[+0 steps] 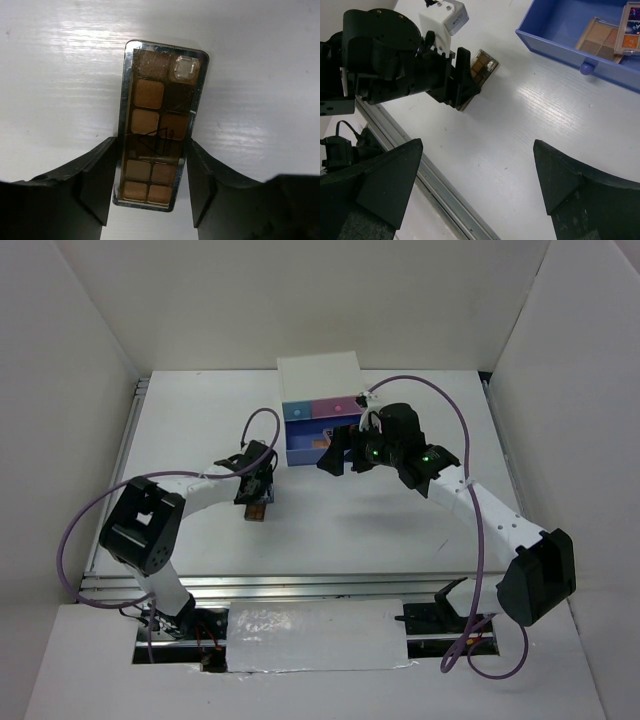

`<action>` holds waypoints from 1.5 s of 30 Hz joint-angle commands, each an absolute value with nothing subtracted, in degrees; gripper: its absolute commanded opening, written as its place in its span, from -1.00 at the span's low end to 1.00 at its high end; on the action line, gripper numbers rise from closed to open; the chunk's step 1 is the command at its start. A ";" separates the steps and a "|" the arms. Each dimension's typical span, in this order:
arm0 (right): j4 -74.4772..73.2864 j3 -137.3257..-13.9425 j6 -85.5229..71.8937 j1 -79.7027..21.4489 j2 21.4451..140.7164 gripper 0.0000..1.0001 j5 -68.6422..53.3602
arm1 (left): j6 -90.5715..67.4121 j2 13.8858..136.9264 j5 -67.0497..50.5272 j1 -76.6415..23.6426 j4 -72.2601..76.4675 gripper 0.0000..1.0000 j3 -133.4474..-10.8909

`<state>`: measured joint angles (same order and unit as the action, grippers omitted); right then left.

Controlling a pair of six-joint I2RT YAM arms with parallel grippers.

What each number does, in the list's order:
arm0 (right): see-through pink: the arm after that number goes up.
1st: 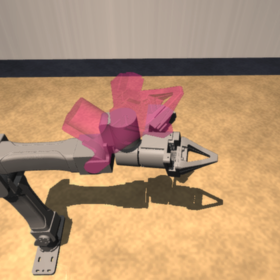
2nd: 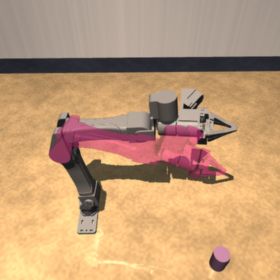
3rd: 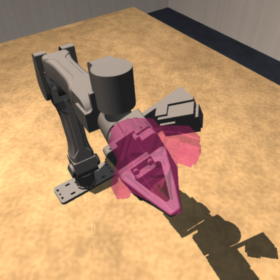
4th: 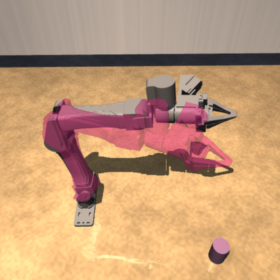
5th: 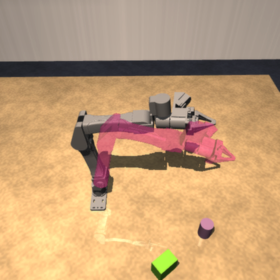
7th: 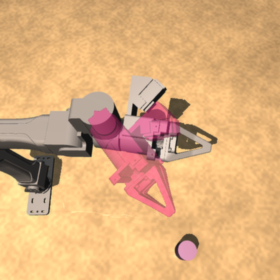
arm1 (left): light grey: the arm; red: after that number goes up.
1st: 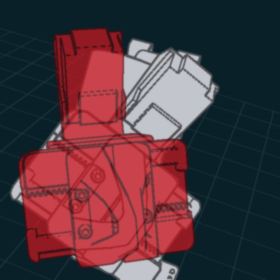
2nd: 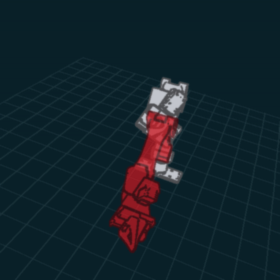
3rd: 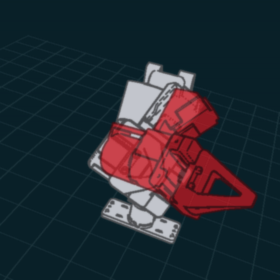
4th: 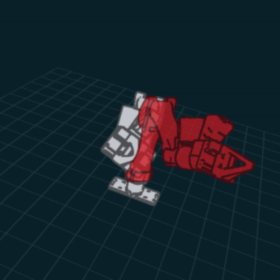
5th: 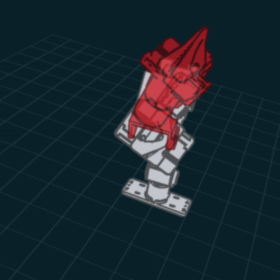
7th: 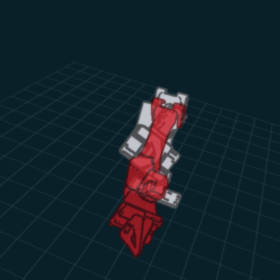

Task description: Organize the makeup

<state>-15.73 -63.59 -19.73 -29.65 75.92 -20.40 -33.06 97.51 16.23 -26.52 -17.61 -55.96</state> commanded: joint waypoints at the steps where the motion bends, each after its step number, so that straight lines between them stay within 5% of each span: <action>1: -14.06 -64.25 -19.51 -29.80 73.48 1.00 -19.25 | -33.31 97.21 16.25 -28.74 -19.33 -0.22 -58.70; 3: -14.41 -64.07 -19.51 -29.88 72.78 1.00 -18.46 | -32.52 96.60 16.61 -30.32 -20.91 -0.40 -60.55; 14: -14.33 -61.97 -19.16 -27.78 66.02 1.00 -12.22 | -16.19 91.93 14.42 -35.25 -18.55 -0.58 -74.52; 23: -9.14 -55.28 -20.57 -25.23 53.62 1.00 -11.25 | 11.82 104.21 3.18 -35.07 -10.37 -0.46 -90.33; 30: -7.65 -53.53 -20.92 -24.35 50.45 1.00 -12.74 | 20.21 117.31 2.46 -34.19 -7.91 -0.25 -100.70; 32: -7.65 -53.61 -20.83 -24.35 50.97 1.00 -13.01 | 20.74 119.26 1.94 -34.01 -8.00 -0.11 -103.08; 34: -7.47 -53.53 -20.92 -24.17 51.24 1.00 -13.18 | 21.09 121.28 2.72 -34.01 -7.30 0.25 -103.71; 41: -5.63 -52.73 -21.09 -24.08 52.73 1.00 -13.10 | 19.08 119.54 2.38 -32.52 -3.87 0.73 -99.59; 42: -5.54 -52.82 -21.35 -24.08 53.34 1.00 -12.83 | 18.46 118.84 2.37 -32.43 -2.82 0.99 -98.80; 45: -5.36 -53.09 -23.63 -23.47 56.59 1.00 -10.38 | 16.71 115.94 1.84 -32.43 -1.77 0.99 -97.04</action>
